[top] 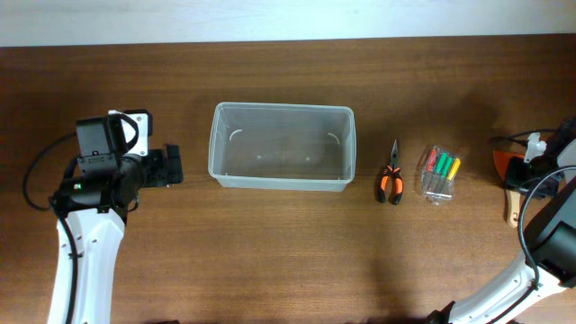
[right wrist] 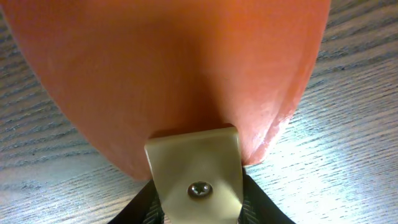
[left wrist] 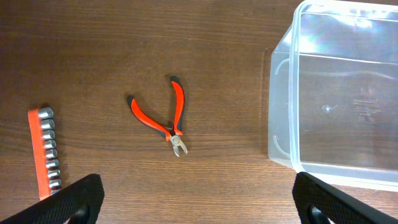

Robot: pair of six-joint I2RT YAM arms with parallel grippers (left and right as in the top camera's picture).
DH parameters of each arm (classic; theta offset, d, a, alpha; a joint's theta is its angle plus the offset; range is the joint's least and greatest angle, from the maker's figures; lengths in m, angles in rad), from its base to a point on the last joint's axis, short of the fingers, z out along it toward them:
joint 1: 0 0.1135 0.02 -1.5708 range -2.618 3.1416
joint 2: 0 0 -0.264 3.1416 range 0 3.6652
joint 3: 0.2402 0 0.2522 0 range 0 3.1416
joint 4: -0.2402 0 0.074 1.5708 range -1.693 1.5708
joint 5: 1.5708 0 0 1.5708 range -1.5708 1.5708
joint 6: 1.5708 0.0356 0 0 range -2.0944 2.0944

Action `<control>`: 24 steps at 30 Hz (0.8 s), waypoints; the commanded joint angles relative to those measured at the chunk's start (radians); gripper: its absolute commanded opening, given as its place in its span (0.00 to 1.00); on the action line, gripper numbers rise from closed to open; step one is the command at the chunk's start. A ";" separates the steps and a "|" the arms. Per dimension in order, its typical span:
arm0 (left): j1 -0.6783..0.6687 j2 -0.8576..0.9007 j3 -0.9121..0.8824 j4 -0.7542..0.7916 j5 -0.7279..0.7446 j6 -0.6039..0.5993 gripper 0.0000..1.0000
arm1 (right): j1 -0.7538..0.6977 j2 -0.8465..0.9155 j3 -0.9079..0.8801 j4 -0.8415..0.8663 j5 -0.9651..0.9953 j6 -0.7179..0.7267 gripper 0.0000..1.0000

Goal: Pack container

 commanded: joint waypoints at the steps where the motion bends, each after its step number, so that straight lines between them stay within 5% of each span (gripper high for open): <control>1: 0.003 0.004 0.018 0.003 0.014 0.015 0.99 | 0.031 0.092 -0.063 0.008 -0.008 0.046 0.34; 2: 0.003 0.004 0.018 0.003 0.014 0.015 0.99 | 0.033 0.092 -0.063 0.010 -0.007 0.056 0.41; 8: 0.003 0.004 0.018 0.003 0.014 0.015 0.99 | 0.039 0.092 -0.063 0.022 -0.007 0.056 0.46; 17: 0.003 0.004 0.018 0.003 0.014 0.015 0.99 | 0.040 0.092 -0.063 0.056 -0.008 0.051 0.46; 24: 0.003 0.004 0.018 0.003 0.014 0.015 0.99 | 0.040 0.092 -0.063 0.060 -0.008 0.053 0.36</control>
